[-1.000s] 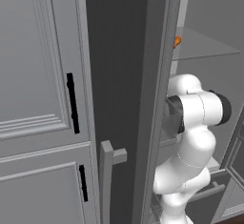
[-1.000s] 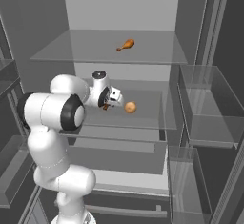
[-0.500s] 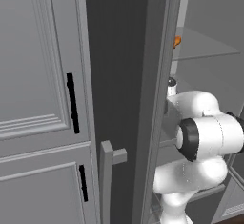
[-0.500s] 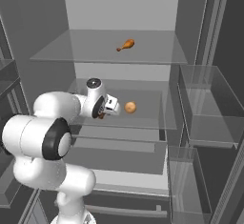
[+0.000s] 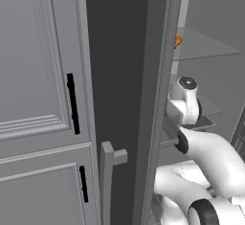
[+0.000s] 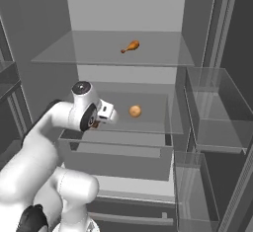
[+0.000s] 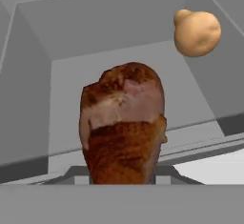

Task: Place one squash and one chicken drumstick in each tupperware on the nearby counter, to pack two identical lunches.

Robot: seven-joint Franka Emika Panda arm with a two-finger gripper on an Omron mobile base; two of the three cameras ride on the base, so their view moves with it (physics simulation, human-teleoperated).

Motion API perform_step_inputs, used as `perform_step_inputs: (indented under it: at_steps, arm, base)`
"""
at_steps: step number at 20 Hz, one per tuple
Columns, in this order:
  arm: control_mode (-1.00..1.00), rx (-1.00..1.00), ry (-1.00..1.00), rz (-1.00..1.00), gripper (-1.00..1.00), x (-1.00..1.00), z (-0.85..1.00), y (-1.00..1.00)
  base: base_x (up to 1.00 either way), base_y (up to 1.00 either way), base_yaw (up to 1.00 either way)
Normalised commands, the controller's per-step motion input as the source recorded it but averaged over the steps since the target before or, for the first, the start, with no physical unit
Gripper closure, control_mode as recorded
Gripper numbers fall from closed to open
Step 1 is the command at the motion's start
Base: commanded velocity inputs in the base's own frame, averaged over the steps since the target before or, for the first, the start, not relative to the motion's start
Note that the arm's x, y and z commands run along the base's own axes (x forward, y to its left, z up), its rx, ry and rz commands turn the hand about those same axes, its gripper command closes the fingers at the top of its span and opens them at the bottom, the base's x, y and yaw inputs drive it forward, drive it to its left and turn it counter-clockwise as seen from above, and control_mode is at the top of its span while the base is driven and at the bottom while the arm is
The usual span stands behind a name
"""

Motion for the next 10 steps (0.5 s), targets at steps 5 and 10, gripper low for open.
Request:
perform_step_inputs:
  at_steps: [5, 10]
  arm:
    - [-1.00, 0.00, 0.05, 0.00, 1.00, -1.00, 0.47, -0.11]
    - [-1.00, 0.00, 0.00, 0.00, 1.00, -1.00, 0.45, -0.31]
  base:
    - [0.00, 0.00, 0.00]
    - [0.00, 0.00, 0.00]
